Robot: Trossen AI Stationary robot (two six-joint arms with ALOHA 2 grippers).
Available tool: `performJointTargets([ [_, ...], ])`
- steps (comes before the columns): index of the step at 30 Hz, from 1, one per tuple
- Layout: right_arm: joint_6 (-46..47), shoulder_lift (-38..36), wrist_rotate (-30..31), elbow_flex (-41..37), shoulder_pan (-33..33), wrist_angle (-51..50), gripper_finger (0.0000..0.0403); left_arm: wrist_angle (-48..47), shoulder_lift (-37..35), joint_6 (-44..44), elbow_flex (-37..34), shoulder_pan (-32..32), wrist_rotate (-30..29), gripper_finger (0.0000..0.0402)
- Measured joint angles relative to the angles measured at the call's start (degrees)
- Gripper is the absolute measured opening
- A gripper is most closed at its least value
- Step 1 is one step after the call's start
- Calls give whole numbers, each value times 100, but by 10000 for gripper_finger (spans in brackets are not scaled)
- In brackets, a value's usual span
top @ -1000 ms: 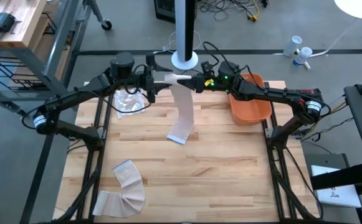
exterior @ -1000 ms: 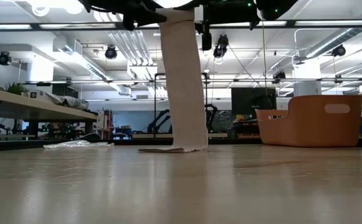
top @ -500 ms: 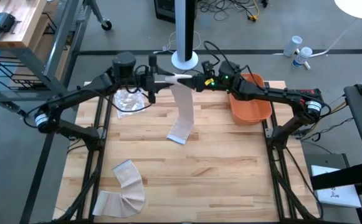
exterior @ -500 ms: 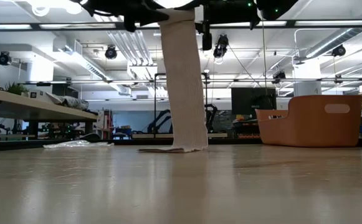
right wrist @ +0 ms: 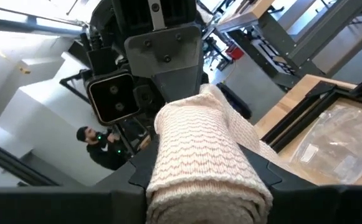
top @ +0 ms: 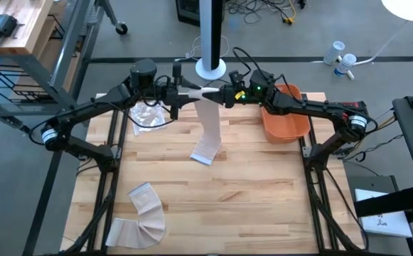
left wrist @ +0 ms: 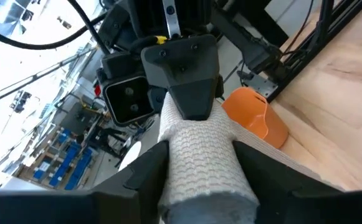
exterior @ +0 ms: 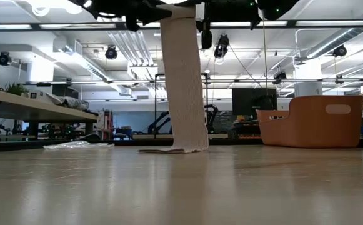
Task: Roll bandage
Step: Roll the center brown bandage
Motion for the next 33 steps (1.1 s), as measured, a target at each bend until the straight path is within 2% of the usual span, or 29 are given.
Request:
performJointTargets([
  [5,3,2,-25,2,5,1,121,2,4,104,0,-26,26,199],
  [8,2,2,-23,2,4,-2,120,1,4,57,0,-26,21,197],
  [12,-55,2,2,2,3,-15,129,-51,4,-60,0,-26,-117,169],
  [18,-214,4,48,4,-1,-29,132,-136,-22,-201,2,-28,-423,102],
  [21,-478,4,38,4,-2,-65,132,-282,-58,-232,4,-28,-484,88],
  [26,-1591,-166,13,9,-52,-341,158,-351,-198,-757,4,-36,-638,89],
  [33,-4389,-446,-130,15,-61,-860,217,-267,-357,-1718,9,-26,-660,91],
])
